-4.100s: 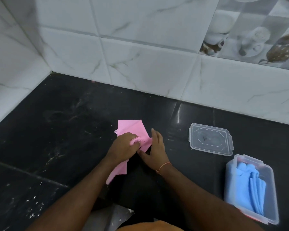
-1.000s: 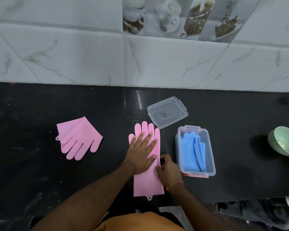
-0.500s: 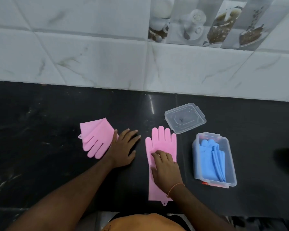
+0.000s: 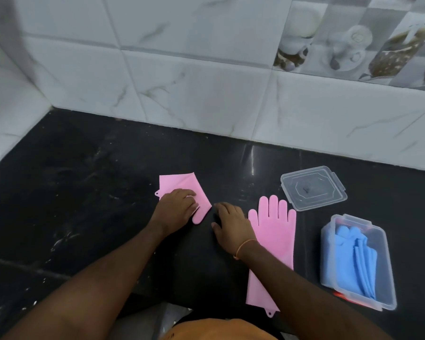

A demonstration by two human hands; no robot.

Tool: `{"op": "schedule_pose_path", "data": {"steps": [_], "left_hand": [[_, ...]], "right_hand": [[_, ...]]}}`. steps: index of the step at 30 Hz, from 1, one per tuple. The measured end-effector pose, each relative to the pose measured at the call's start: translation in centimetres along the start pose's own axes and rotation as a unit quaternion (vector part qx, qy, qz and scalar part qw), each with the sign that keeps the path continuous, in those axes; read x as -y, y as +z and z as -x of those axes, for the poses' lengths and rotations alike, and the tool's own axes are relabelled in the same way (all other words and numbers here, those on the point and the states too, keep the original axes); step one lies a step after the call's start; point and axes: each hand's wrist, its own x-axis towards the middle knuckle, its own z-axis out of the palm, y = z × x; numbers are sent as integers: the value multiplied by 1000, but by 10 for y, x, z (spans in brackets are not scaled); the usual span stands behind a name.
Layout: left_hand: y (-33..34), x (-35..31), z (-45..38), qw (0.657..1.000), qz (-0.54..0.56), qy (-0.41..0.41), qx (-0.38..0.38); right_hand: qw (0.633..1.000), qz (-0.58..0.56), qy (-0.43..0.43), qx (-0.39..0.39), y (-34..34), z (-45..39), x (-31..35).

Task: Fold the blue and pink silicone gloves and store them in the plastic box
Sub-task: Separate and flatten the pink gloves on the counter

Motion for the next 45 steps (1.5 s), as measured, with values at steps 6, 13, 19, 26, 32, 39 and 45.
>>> {"op": "schedule_pose_path", "data": {"steps": [6,13,19,26,32,39,45], "left_hand": [[-6,-10,-5,995,-3,-82,53],[-5,-8,-11,992,-28,-107,66],[-47,-22,-24,982,147,-59,102],[-89,-40,-35,869,444,-76,206],[-79,-38,-46,855,454,-135,211],[-57,-47,-65,985,124,-25,121],[-22,-71,-54,998,47,22,21]], "right_hand": [[999,-32,16,13,-1,-10,0],[999,-39,12,5,-1,-6,-8],[982,-184,-27,-18,1,-1,-6],[875,-479,58,-42,-22,13,8],[812,-573,95,61,-31,37,10],[777,-586,208,101,-12,66,-7],[797,-490,325,138,7,77,-28]]}}
